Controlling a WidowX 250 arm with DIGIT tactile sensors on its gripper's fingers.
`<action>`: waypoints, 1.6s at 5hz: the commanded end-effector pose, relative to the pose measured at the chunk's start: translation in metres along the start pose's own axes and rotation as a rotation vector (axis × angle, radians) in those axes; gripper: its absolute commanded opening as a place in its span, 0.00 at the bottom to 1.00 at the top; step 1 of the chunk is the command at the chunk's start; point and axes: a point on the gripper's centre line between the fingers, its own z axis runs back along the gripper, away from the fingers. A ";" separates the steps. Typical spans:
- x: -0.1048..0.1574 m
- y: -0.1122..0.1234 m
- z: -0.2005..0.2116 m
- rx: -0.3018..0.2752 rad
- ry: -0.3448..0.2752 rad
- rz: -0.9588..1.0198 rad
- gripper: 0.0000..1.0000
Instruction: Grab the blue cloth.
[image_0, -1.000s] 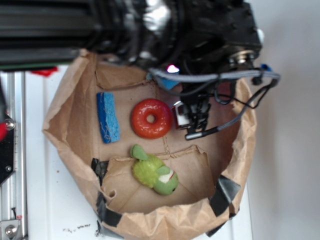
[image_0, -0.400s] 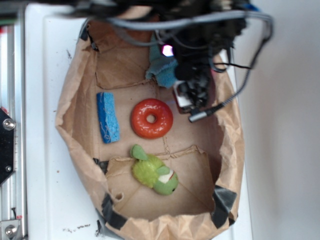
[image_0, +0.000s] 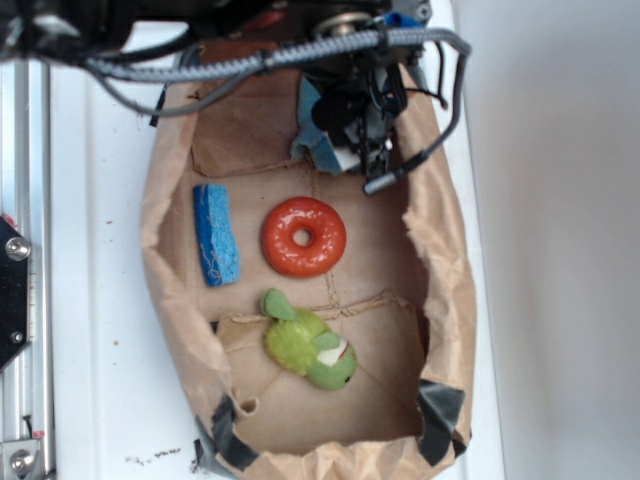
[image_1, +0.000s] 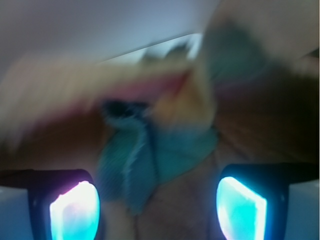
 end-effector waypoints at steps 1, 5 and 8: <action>0.022 -0.002 -0.018 0.054 0.004 -0.004 1.00; -0.003 -0.029 -0.033 0.007 0.114 -0.108 0.00; -0.003 -0.023 -0.019 -0.003 0.086 -0.107 0.00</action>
